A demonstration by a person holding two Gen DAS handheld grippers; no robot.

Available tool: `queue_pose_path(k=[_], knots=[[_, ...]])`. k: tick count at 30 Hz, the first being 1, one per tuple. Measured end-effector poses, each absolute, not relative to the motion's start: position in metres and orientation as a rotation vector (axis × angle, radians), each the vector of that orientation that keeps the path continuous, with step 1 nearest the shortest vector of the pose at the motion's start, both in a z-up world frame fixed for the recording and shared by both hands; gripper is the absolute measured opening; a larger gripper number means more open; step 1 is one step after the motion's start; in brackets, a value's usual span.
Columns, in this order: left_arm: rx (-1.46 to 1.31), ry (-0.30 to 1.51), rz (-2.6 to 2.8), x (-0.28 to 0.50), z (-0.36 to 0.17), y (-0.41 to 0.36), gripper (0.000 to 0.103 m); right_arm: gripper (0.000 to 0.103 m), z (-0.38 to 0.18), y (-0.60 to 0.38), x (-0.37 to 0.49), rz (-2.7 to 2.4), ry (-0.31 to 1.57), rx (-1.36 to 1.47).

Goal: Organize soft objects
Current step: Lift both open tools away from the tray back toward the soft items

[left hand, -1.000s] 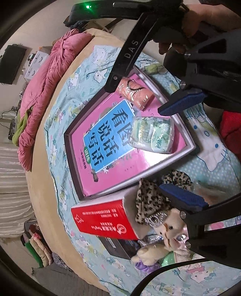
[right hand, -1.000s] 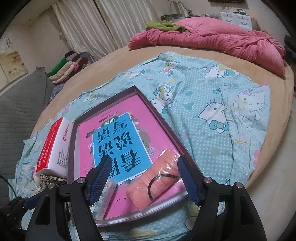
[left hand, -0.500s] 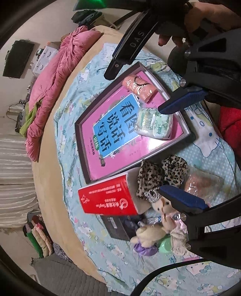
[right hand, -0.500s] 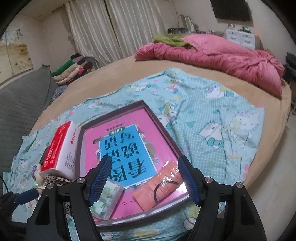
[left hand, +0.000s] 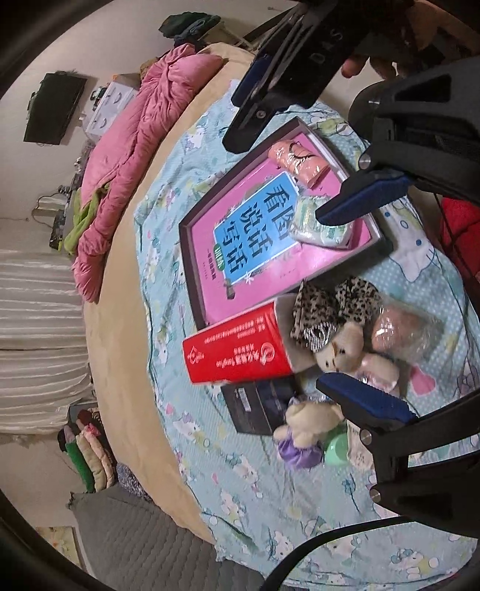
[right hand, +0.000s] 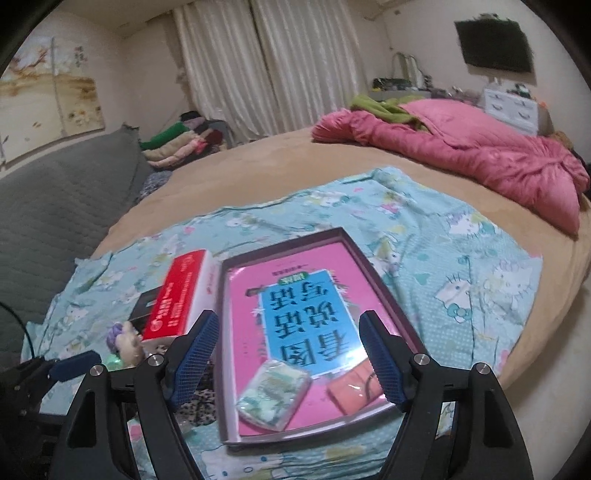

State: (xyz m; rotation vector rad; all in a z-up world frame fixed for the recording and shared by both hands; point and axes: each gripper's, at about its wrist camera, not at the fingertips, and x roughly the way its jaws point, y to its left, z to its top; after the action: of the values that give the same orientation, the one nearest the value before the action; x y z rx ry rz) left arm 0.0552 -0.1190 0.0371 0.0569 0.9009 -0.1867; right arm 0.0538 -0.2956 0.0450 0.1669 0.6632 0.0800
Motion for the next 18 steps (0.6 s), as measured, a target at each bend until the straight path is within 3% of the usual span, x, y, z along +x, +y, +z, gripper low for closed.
queue_pose_path(k=[18], knots=[[-0.02, 0.85, -0.09, 0.041, 0.063, -0.059, 0.082, 0.08, 0.077, -0.248, 0.034, 0.196, 0.606, 0.062]])
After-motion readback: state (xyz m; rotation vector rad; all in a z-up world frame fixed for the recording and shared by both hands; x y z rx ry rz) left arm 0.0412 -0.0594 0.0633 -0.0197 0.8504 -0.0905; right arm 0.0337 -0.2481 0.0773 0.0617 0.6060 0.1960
